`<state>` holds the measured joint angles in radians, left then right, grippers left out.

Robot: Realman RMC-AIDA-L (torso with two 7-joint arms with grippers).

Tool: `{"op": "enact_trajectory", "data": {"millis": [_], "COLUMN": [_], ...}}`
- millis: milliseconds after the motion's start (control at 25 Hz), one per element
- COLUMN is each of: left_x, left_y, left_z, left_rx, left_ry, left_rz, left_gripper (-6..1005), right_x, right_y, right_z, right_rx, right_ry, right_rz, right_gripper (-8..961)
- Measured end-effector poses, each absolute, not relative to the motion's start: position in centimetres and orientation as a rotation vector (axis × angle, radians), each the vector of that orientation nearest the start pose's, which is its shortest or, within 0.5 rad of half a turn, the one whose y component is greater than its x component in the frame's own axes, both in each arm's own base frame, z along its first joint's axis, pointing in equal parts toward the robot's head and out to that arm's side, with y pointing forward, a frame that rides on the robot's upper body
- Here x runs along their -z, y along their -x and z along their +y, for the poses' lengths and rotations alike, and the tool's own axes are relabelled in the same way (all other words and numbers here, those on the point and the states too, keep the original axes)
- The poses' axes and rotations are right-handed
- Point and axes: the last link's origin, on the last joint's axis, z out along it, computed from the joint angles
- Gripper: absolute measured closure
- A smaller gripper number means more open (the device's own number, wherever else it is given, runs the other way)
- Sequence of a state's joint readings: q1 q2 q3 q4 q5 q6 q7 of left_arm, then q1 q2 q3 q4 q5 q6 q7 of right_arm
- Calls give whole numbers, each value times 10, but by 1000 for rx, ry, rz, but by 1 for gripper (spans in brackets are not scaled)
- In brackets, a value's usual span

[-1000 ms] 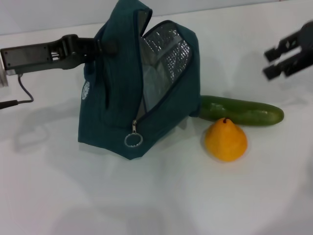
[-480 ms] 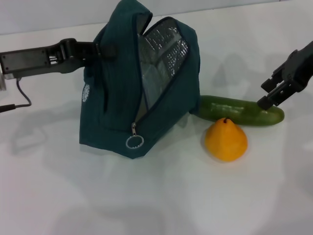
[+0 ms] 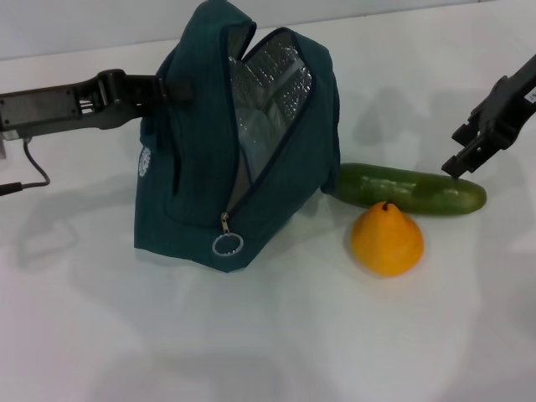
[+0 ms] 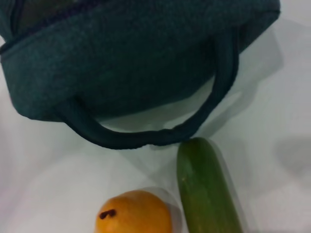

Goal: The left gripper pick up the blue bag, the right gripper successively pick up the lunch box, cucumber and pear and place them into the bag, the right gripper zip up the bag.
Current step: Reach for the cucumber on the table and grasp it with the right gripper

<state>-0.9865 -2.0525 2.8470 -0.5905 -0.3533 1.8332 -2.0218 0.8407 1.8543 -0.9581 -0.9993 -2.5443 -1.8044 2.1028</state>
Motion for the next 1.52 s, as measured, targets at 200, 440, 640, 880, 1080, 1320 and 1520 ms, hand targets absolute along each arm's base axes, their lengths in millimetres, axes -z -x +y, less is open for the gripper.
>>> {"op": "enact_trajectory", "data": {"millis": [200, 440, 640, 880, 1080, 1320, 1520], "left_x": [-22, -22, -22, -23, -24, -24, -22], "left_y": [190, 191, 191, 193, 194, 195, 197], "left_z": [377, 377, 377, 378, 379, 378, 377], "left_rx": [991, 995, 1006, 1003, 1002, 1001, 998], "left_ry": [2618, 2611, 2601, 2586, 2583, 2580, 2581], "left_rz": [-1587, -1586, -1587, -1589, -1588, -1587, -1590], "left_gripper": [902, 903, 903, 903, 902, 902, 902], "right_x": [-93, -74, -59, -42, -33, -30, -26], "right_y": [-195, -194, -196, -196, -196, -197, -198], "right_z": [398, 402, 403, 400, 400, 399, 399], "right_rx": [540, 619, 668, 713, 741, 752, 752], "right_ry": [2811, 2827, 2843, 2863, 2872, 2872, 2869], "right_rz": [728, 623, 549, 482, 468, 455, 449], "right_gripper": [307, 304, 302, 302, 303, 303, 304]}}
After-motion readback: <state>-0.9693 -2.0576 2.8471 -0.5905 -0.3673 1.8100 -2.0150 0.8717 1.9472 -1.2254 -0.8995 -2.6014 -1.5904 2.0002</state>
